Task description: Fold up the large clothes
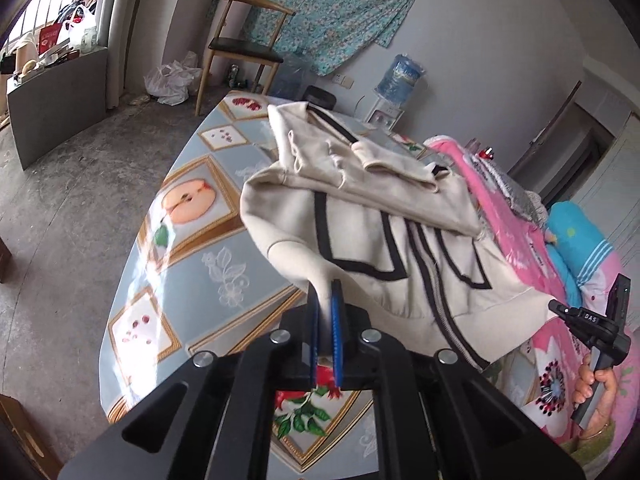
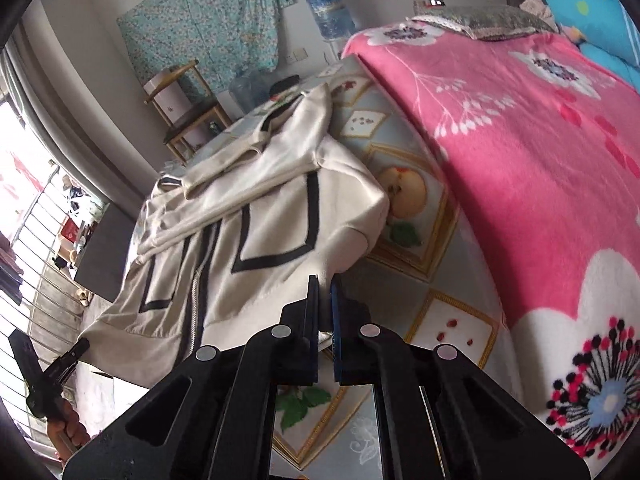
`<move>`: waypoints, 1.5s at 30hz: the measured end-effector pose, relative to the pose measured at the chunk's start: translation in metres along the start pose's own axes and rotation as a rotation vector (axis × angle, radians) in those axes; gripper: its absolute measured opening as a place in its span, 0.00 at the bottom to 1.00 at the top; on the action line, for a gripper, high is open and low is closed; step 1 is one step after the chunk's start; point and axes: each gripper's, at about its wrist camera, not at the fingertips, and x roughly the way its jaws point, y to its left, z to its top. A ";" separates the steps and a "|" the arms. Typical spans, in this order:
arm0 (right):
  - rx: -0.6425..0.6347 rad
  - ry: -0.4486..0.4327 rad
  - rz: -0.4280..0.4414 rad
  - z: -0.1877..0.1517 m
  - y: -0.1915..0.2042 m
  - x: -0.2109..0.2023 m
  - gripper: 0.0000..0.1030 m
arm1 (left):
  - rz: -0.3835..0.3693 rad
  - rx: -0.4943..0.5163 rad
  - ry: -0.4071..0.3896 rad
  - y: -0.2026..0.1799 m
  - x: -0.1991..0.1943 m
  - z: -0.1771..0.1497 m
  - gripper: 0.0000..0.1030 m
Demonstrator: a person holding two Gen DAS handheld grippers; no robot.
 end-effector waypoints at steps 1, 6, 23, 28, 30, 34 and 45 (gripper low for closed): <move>-0.015 -0.009 0.000 0.009 0.005 0.002 0.05 | -0.011 -0.004 -0.012 -0.001 0.001 0.009 0.05; -0.079 -0.040 -0.001 0.055 0.024 0.020 0.05 | -0.003 0.011 -0.029 -0.008 0.020 0.054 0.05; -0.026 -0.004 -0.065 0.143 0.011 0.128 0.73 | 0.210 -0.082 -0.003 0.027 0.132 0.137 0.56; -0.009 0.052 -0.027 0.101 -0.009 0.103 0.74 | 0.154 -0.170 -0.031 0.049 0.093 0.120 0.61; 0.045 0.100 0.043 0.079 -0.018 0.096 0.74 | 0.103 -0.211 0.001 0.055 0.081 0.104 0.61; 0.213 0.205 0.212 0.041 -0.033 0.103 0.74 | -0.075 -0.321 0.121 0.059 0.083 0.058 0.60; 0.463 0.232 0.280 0.044 -0.045 0.152 0.74 | -0.159 -0.565 0.112 0.063 0.135 0.025 0.61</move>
